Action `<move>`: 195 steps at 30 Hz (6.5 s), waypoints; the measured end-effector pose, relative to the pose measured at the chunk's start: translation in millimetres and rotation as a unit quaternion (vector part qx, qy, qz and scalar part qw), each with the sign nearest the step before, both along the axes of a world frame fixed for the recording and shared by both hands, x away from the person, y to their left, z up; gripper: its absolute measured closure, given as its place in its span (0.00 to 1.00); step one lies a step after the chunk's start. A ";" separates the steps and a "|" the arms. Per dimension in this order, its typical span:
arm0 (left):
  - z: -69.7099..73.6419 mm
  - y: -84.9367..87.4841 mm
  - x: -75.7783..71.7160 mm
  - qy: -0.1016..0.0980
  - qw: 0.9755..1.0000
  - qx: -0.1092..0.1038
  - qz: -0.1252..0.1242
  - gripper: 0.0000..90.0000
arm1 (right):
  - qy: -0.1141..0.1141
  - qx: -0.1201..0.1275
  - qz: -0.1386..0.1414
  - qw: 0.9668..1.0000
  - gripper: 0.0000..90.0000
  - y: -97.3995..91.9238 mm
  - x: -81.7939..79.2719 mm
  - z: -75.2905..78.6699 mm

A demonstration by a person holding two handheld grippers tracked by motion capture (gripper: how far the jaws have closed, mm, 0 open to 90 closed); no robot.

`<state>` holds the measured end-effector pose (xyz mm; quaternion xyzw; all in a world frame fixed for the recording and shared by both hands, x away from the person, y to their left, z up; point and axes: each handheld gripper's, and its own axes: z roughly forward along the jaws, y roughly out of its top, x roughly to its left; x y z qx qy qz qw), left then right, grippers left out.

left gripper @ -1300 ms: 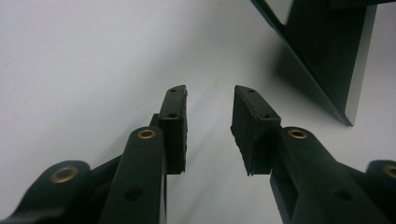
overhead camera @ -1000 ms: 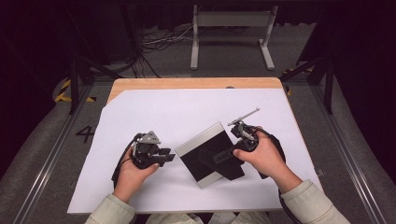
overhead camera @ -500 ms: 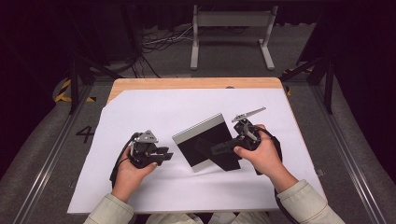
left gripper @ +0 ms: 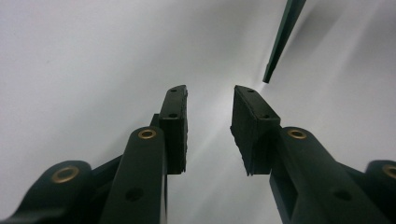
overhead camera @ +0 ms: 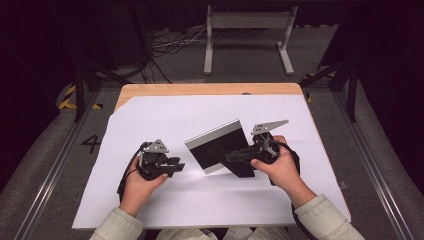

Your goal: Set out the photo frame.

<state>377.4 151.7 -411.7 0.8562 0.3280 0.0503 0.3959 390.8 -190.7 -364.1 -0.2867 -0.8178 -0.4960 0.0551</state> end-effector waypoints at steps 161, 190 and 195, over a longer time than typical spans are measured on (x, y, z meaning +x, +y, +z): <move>1.3 -31.5 16.8 -0.045 0.999 -0.017 -0.002 0.75 | -0.205 -0.097 -0.128 0.965 0.74 -112.6 -34.3 -8.3; -32.4 -68.3 49.6 -0.009 1.000 -0.004 -0.002 1.00 | -0.185 -0.093 -0.146 0.967 0.80 -129.4 -49.6 -11.2; -35.2 -70.2 51.2 -0.015 1.000 0.001 -0.004 1.00 | -0.183 -0.090 -0.147 0.968 0.80 -130.5 -50.8 -11.0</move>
